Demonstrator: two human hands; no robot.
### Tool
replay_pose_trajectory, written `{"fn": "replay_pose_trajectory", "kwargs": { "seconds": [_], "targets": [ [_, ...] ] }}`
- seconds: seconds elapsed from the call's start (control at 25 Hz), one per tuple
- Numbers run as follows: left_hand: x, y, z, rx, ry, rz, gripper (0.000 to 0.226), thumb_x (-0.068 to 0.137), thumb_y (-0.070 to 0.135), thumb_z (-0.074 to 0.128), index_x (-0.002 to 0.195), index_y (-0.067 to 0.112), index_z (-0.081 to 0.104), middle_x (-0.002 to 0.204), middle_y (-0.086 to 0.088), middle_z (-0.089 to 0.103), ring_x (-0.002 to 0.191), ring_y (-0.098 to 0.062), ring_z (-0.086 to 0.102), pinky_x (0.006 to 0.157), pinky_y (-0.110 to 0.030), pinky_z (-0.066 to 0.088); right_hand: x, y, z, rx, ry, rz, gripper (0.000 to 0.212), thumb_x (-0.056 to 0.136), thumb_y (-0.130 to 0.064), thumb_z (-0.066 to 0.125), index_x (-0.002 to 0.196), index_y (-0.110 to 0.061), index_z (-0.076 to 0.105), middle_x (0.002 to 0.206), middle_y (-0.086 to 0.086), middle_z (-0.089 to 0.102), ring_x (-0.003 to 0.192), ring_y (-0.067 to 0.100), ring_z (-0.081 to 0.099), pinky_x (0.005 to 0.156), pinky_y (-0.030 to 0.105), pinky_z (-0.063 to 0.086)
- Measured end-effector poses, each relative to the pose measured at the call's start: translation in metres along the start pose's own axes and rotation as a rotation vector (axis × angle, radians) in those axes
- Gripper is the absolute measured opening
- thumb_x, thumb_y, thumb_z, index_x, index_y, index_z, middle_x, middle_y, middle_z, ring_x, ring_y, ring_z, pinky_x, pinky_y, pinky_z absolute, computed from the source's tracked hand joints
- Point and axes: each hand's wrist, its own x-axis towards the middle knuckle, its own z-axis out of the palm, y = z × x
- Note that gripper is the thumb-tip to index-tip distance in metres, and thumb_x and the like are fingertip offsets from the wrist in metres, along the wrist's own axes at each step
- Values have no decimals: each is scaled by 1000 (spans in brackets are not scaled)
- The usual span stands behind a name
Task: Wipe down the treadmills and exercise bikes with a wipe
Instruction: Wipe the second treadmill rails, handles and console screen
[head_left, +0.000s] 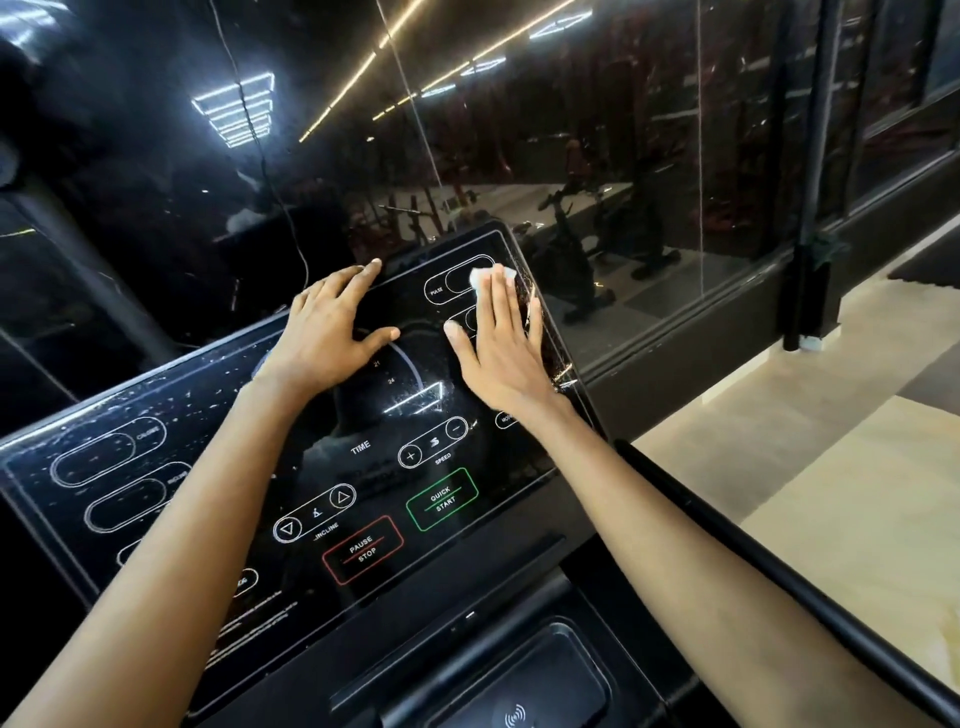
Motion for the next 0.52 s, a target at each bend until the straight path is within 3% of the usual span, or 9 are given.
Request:
{"fn": "replay_pose_trajectory", "kwargs": {
  "seconds": [0.24, 0.4, 0.52],
  "targets": [
    [-3, -1, 0, 1, 12, -11, 85, 89, 46, 70, 158, 24, 26, 154, -8, 40, 142, -29, 35, 118, -46, 21, 27, -25, 2, -31, 4, -99, 79, 102, -60, 18, 158, -10, -8, 166, 8, -15, 152, 19, -16, 122, 54, -9],
    [-4, -1, 1, -7, 22, -22, 85, 89, 47, 69, 158, 22, 26, 154, -10, 40, 144, -29, 34, 119, -45, 20, 38, -23, -3, 25, 86, 57, 78, 102, -58, 19, 158, -9, -3, 166, 9, -10, 153, 21, -11, 122, 54, -9],
    [-5, 0, 2, -5, 35, -23, 86, 90, 49, 68, 159, 19, 25, 155, -10, 39, 144, -29, 33, 119, -45, 19, 43, -37, -1, -16, 32, -82, 81, 102, -59, 21, 158, -6, -3, 166, 11, -11, 153, 22, -14, 122, 54, -8]
  ]
}}
